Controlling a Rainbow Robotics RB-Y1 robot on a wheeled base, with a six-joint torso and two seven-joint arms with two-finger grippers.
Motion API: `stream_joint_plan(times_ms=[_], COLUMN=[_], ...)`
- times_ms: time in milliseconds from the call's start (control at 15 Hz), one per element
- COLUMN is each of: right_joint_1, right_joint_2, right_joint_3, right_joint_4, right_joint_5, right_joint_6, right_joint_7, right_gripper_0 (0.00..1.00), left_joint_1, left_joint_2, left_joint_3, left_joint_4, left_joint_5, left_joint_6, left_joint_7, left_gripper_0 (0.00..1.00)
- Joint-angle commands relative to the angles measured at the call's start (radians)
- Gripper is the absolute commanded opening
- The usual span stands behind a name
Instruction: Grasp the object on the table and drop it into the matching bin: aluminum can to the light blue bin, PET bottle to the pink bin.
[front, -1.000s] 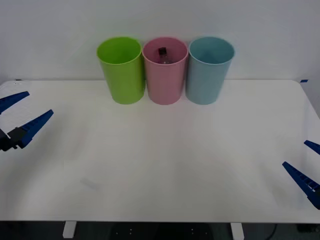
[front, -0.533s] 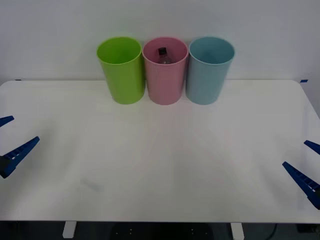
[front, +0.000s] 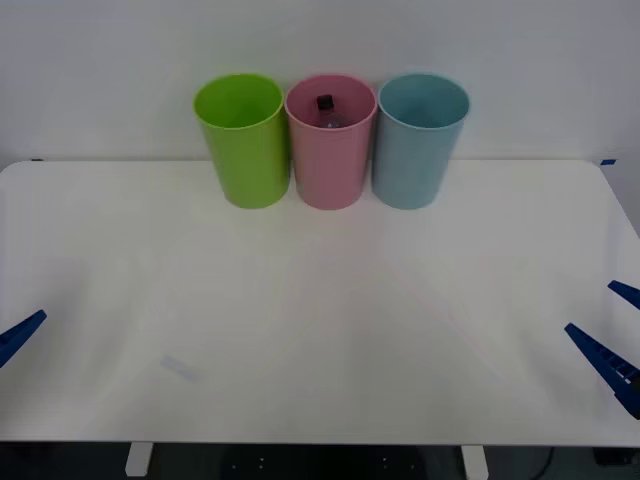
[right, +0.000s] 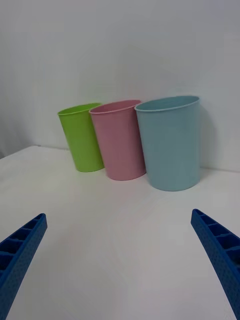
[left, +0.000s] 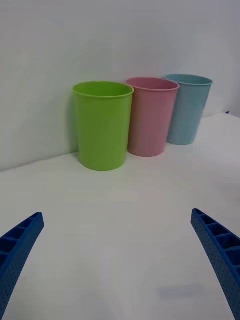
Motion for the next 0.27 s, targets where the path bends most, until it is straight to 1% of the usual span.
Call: stream_joint_plan(times_ms=[67,267], right_joint_1=[0.0,0.0], right_joint_2=[0.0,0.0], right_joint_3=[0.0,0.0], right_joint_4=[0.0,0.0], right_joint_5=[0.0,0.0], right_joint_6=[0.0,0.0], right_joint_7=[0.0,0.0], right_gripper_0=[1.0,1.0], left_joint_1=[0.009,0.01], left_joint_2=[0.0,0.0], left_joint_3=[0.001,0.001], left_joint_4=[0.002,0.002], left_joint_5=[0.003,0.003], left_joint_6=[0.0,0.0], left_joint_7=[0.002,0.003], left_gripper_0=[1.0,1.0])
